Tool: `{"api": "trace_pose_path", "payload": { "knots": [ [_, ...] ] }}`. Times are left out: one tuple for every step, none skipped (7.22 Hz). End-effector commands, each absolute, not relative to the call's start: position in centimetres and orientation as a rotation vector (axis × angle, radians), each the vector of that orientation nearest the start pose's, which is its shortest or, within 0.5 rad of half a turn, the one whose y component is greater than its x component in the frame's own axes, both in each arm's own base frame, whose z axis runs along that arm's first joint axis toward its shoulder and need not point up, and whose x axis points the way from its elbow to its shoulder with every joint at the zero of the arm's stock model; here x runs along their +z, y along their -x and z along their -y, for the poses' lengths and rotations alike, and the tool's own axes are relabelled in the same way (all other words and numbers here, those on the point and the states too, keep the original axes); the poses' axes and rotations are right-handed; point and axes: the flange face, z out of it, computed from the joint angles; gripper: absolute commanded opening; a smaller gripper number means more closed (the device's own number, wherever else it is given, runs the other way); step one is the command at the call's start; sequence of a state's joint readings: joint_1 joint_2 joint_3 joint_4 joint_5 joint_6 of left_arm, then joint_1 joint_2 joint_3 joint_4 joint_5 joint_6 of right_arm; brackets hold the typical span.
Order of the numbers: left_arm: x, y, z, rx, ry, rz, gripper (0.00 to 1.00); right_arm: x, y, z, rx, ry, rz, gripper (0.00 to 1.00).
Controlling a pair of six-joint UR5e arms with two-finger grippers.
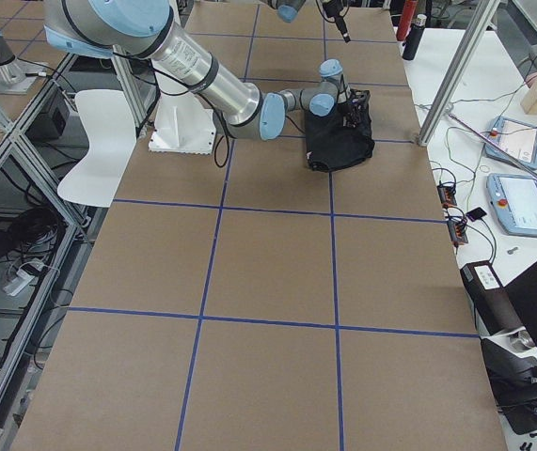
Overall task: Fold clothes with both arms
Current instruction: 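Press and smooth the folded shirt with the right gripper while the left withdraws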
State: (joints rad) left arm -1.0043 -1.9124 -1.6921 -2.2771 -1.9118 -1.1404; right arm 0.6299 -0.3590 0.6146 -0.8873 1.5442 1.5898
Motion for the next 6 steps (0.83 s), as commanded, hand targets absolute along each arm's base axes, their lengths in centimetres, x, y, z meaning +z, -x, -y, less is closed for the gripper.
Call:
{"api": "trace_pose_path", "payload": {
  "knots": [
    [33.4,-24.7,57.3,-0.308,-0.532,-1.073,1.0,19.7,63.5,68.1,0.66,-0.347,0.897,0.0],
    [33.9,-24.6,57.2,-0.311,-0.528,-1.067,1.0,19.7,62.2,69.3,0.67,-0.342,0.897,0.0],
    [33.9,-24.7,57.2,-0.311,-0.528,-1.066,1.0,19.1,61.3,69.9,0.643,-0.31,0.917,0.0],
    [34.0,-24.7,57.2,-0.313,-0.527,-1.065,1.0,17.8,59.9,70.4,0.611,-0.261,0.939,0.0],
    [33.9,-24.8,57.2,-0.312,-0.527,-1.066,1.0,16.9,58.7,70.5,0.532,-0.243,0.921,0.0],
    [33.9,-24.9,57.1,-0.311,-0.524,-1.068,1.0,15.6,58.0,69.8,0.513,-0.211,0.868,0.0]
  ]
}}
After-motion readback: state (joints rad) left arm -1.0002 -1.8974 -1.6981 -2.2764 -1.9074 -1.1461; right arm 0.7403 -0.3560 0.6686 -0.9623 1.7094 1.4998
